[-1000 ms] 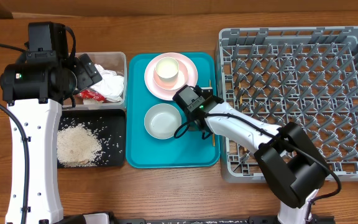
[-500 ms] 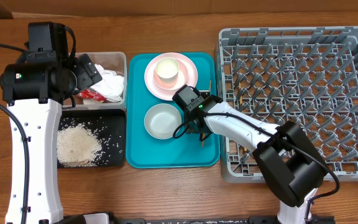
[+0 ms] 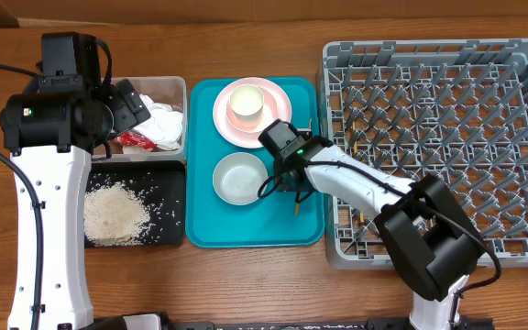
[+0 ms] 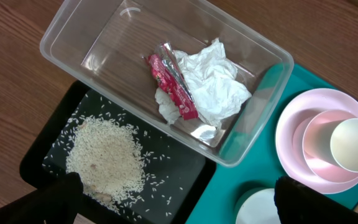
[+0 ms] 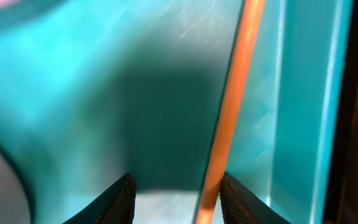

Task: Sort waste into correct bins and load items into the dishwasher
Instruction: 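Lift the second chopstick with the right gripper into the dish rack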

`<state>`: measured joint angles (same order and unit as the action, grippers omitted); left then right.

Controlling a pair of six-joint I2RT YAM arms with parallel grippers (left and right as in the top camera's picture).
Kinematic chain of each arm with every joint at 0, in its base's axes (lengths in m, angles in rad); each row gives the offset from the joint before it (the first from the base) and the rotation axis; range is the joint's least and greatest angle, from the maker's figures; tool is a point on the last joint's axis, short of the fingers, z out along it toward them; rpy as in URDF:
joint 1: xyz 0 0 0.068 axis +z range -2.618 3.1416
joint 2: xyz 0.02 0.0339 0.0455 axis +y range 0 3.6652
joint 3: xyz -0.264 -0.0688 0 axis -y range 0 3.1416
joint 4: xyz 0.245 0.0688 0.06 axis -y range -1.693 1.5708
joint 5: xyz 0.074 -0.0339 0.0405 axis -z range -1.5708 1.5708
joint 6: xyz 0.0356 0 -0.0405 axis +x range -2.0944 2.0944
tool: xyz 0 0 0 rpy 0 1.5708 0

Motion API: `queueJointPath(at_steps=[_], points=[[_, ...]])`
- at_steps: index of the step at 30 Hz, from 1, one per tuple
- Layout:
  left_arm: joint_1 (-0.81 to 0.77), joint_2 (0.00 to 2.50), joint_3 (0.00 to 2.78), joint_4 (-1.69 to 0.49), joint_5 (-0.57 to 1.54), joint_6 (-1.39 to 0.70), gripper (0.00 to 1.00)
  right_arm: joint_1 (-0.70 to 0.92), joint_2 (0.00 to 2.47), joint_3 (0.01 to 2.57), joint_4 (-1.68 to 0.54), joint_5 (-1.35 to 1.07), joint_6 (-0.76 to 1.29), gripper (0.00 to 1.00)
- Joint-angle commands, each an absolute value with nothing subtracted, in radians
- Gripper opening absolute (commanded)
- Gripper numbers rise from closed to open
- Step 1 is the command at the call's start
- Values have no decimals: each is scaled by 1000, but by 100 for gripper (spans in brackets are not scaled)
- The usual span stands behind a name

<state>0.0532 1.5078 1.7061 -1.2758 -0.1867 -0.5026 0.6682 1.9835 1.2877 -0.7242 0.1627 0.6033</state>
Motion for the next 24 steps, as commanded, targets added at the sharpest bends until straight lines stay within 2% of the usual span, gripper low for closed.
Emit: queueJointPath(at_steps=[1, 7, 9, 11, 14, 18, 24], points=[[56, 1511, 1711, -1275, -186, -505, 100, 638, 2011, 1296, -715, 163, 633, 46], [56, 1511, 1711, -1275, -186, -505, 100, 625, 2011, 1295, -715, 158, 659, 46], [56, 1511, 1711, -1275, -186, -505, 100, 627, 2011, 1295, -715, 155, 659, 42], [56, 1511, 1711, -1275, -186, -505, 100, 627, 2011, 1295, -716, 155, 659, 33], [56, 1511, 1711, -1275, -186, -505, 100, 627, 2011, 1295, -720, 155, 659, 31], [56, 1511, 1711, -1275, -186, -505, 100, 627, 2011, 1295, -739, 154, 659, 21], [56, 1511, 1711, -1275, -186, -505, 100, 627, 2011, 1295, -745, 125, 659, 19]])
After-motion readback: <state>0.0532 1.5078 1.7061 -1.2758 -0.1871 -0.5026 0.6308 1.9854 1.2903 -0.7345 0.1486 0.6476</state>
